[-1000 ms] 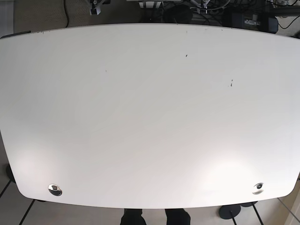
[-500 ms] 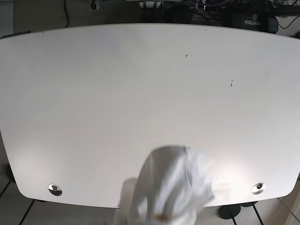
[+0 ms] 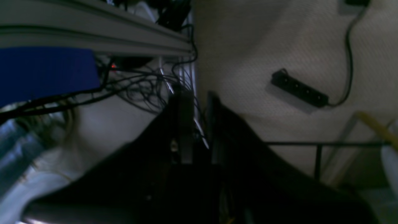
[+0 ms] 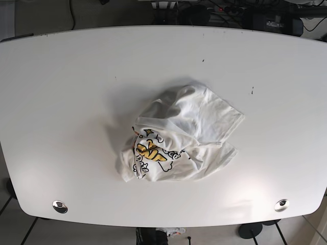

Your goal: Fold the T-shirt properly

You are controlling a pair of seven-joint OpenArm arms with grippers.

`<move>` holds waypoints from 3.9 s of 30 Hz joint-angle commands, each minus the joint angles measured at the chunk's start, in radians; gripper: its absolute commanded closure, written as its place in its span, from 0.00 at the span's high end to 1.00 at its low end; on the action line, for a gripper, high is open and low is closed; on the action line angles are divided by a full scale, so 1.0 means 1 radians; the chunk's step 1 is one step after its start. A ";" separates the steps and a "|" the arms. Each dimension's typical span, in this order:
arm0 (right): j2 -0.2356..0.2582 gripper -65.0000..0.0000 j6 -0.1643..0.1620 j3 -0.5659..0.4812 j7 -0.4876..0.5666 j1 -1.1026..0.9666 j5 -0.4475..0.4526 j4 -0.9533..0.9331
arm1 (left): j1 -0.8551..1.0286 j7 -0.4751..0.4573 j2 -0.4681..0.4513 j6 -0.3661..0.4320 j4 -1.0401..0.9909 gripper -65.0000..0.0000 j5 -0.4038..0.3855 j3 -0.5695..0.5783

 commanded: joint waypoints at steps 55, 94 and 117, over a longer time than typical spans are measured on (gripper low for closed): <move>0.040 0.78 0.377 -0.340 -0.856 0.447 -0.009 1.310 | -0.001 0.890 0.005 -0.002 1.450 0.57 -0.260 -0.258; -0.115 0.03 0.226 -0.481 -0.898 0.602 -0.342 1.345 | -0.010 0.891 0.020 -0.469 1.457 0.57 -0.518 -0.539; -0.242 0.03 0.235 0.068 -1.165 1.044 -0.342 1.540 | -0.630 1.175 0.016 -0.582 1.148 0.57 -0.165 -0.261</move>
